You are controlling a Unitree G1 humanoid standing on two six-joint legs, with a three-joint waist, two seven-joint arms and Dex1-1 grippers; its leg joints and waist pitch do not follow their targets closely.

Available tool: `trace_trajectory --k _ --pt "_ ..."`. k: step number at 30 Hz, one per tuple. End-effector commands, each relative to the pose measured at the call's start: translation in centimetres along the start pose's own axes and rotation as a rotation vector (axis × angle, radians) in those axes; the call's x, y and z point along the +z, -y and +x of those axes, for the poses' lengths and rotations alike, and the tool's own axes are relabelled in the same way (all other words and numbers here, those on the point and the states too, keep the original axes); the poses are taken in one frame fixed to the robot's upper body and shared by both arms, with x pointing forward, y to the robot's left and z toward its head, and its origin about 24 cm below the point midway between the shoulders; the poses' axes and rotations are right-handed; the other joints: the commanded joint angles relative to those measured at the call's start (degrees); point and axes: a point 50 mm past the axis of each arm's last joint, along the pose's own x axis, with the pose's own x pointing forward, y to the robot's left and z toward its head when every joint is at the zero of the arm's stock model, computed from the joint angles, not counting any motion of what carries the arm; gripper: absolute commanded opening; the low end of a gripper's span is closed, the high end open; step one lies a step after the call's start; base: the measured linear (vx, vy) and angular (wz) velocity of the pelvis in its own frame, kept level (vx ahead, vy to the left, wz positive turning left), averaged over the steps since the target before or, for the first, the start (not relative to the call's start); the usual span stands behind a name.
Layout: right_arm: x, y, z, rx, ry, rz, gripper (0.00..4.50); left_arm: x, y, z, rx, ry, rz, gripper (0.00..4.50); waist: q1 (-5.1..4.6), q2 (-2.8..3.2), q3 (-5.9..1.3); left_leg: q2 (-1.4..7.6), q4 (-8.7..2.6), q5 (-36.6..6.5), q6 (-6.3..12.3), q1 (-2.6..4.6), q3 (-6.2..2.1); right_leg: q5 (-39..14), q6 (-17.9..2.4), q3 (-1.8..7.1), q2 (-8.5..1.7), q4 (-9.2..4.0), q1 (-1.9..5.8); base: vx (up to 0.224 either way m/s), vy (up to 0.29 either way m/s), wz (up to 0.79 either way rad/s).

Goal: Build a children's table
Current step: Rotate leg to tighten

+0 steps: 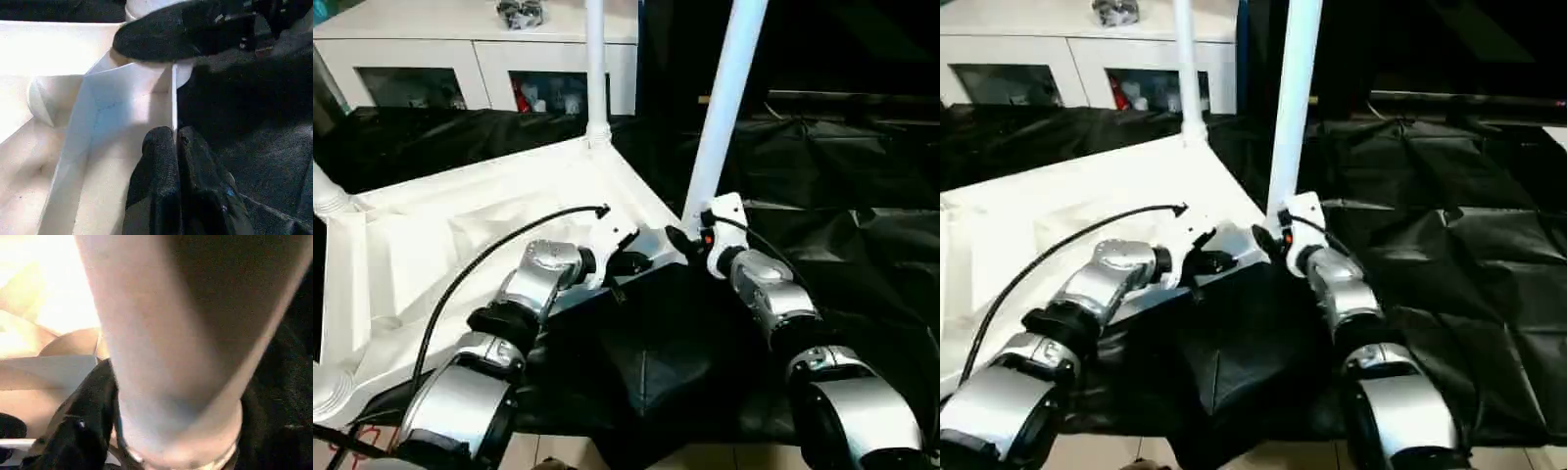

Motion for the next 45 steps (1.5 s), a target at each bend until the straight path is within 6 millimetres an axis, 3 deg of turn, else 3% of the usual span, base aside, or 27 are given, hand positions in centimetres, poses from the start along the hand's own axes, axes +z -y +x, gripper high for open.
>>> trace_trajectory --k 1,8,11,19,25,32,37,41,45 --pt "-2.3 -3.2 0.7 0.162 -0.091 0.021 3.66 2.2 1.6 1.3 -0.1 0.1 0.058 0.0 -0.02 -0.61 -3.42 1.57 -4.1 -11.69 3.09 0.94 -0.78 -8.19 -13.0 2.44 -2.68 -4.18 2.59 0.0 0.0 0.0" --pt "-1.2 -1.4 -0.5 0.299 -0.056 -0.096 3.79 1.2 1.9 -0.2 -0.25 0.075 0.115 0.0 0.25 -0.53 -3.75 1.75 -3.54 -8.16 5.68 0.75 -0.58 -1.46 -15.49 2.21 -2.52 -3.18 2.89 0.0 0.0 0.0" --pt "-0.9 -0.7 -1.7 0.445 -0.057 -0.173 3.79 0.7 1.9 -1.2 -0.327 0.062 0.126 0.0 0.54 -0.67 -3.66 1.85 -3.4 -8.39 6.85 0.68 -0.46 -1.44 -15.91 2.24 -2.58 -3.18 2.86 0.0 0.0 0.0" --pt "-1.8 -0.8 -4.4 0.802 -0.147 -0.192 3.79 0.1 1.3 -2.8 -0.385 0.034 0.157 0.0 1.26 -0.67 -3.47 2.13 -3.73 -10.51 5.77 1.08 -0.61 -4.99 -15.67 2.35 -2.61 -3.51 2.61 0.0 0.0 0.0" --pt "-1.9 -1.2 -4.7 0.841 -0.136 -0.161 3.43 -0.1 0.9 -3.4 -0.391 0.013 0.159 0.0 1.57 -0.62 -3.47 2.12 -3.84 -11.05 4.61 1.13 -0.66 -6.2 -15.5 2.4 -2.75 -3.57 2.56 0.0 0.0 0.0" --pt "-2.3 -1.9 -4.0 0.773 -0.13 -0.098 2.84 0.3 0.8 -2.8 -0.338 0.038 0.138 0.0 1.57 -0.64 -3.49 2.05 -3.87 -10.87 3.83 1.1 -0.67 -5.79 -15.37 2.41 -2.7 -3.47 2.57 0.0 0.0 0.0" --pt "-2.5 -1.9 -3.0 0.641 -0.125 -0.068 2.74 0.8 0.8 -1.9 -0.274 0.058 0.118 0.0 1.39 -0.64 -3.26 1.97 -4.19 -13.44 1.91 1.29 -0.77 -11.11 -13.94 2.45 -2.89 -4.13 2.44 0.0 0.0 0.0" --pt "-3.4 -1.7 -1.3 0.316 -0.176 -0.03 2.72 1.6 0.7 -0.4 -0.145 0.082 0.084 0.0 0.44 -0.36 -3.11 1.81 -4.55 -15.55 -0.28 1.35 -1.05 -14.91 -12.57 2.52 -2.9 -4.55 2.24 0.0 0.0 0.0" --pt "-3.5 -2.3 0.0 0.116 -0.177 0.051 2.72 2.3 1.0 1.0 -0.038 0.098 0.046 0.0 0.04 -0.46 -3.02 1.67 -4.64 -16.08 -0.51 1.39 -1.11 -16.55 -11.37 2.63 -2.86 -4.93 2.1 0.0 0.0 0.0"
